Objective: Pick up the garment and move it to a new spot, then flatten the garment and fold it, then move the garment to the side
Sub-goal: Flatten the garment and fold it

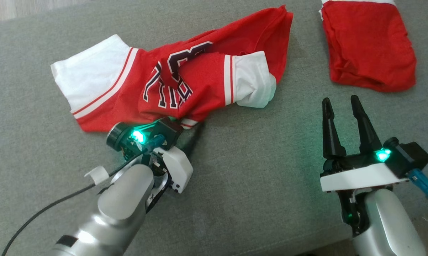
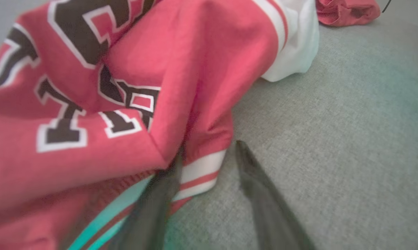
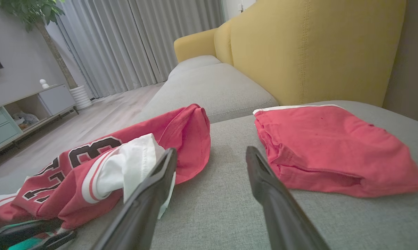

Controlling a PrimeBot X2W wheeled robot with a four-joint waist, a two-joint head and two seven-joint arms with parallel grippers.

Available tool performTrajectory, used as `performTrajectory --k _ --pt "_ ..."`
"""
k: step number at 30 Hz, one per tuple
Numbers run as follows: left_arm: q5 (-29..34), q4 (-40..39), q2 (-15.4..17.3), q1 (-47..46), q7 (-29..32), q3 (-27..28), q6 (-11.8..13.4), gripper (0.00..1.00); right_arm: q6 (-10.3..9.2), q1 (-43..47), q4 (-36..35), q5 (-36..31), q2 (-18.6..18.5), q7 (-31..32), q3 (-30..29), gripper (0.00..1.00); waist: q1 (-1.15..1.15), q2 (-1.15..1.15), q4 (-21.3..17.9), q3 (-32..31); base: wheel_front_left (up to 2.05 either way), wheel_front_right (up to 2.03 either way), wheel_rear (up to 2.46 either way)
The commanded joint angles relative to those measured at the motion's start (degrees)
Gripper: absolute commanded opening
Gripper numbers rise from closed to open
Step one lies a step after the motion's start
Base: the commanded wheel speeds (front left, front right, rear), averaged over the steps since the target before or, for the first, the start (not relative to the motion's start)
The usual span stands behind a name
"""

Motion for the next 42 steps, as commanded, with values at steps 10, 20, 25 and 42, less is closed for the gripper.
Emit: performTrajectory --k 10,20,25,42 --pt "0.60 -1.71 2.94 -1.85 -4.91 1.12 -0.02 0.00 -0.04 0.22 -0.92 -0.34 -0.16 -0.61 0.65 1.00 0.00 0.00 2.77 -4.45 0.00 0.00 0.00" --pt "0.31 -10.00 11.12 -1.20 -4.65 3.28 0.57 0.00 -0.04 2.40 -0.18 -0.02 -0.16 -0.61 0.89 1.00 0.00 0.00 7.27 -9.57 0.00 0.00 0.00" --pt "-0.17 -16.30 16.96 -0.23 -2.06 4.58 0.57 0.00 -0.04 3.45 0.21 0.21 -0.16 -0.61 1.29 1.00 0.00 0.00 9.49 -11.38 0.00 0.00 0.00" --pt "-1.13 -24.60 33.66 0.34 6.15 3.81 -2.55 0.47 -0.04 2.88 1.20 0.34 -0.16 -0.61 1.36 1.00 0.00 0.00 12.59 -11.61 0.00 0.00 0.00"
